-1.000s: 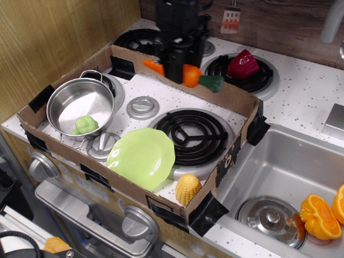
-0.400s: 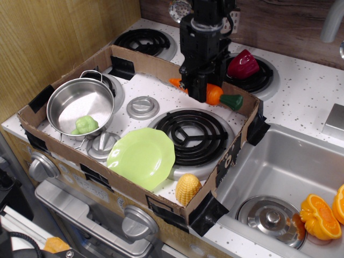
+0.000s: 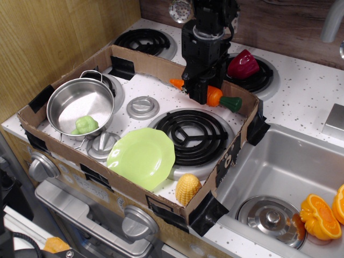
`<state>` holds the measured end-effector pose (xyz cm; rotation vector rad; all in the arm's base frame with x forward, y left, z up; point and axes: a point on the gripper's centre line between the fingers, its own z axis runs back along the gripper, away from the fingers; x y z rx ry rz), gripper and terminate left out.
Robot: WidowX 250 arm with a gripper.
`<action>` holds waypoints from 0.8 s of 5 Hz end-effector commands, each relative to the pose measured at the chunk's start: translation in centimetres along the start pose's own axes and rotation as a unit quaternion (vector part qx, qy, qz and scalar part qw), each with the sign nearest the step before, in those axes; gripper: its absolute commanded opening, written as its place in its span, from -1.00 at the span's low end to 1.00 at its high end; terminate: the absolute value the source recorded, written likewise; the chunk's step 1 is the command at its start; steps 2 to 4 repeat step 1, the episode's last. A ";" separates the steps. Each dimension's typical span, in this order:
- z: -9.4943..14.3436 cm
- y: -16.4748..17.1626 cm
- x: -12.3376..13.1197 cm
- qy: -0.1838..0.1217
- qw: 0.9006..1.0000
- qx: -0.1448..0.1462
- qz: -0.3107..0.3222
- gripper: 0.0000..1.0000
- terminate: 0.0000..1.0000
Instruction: Take carrot off plate
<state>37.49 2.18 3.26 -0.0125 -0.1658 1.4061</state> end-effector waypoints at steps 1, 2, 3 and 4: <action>2.1 -1.5 -0.8 -0.049 0.998 -0.045 0.010 1.00 1.00; 2.1 -1.5 -0.8 -0.049 0.998 -0.045 0.010 1.00 1.00; 2.1 -1.5 -0.8 -0.049 0.998 -0.045 0.010 1.00 1.00; 2.1 -1.5 -0.8 -0.049 0.998 -0.045 0.010 1.00 1.00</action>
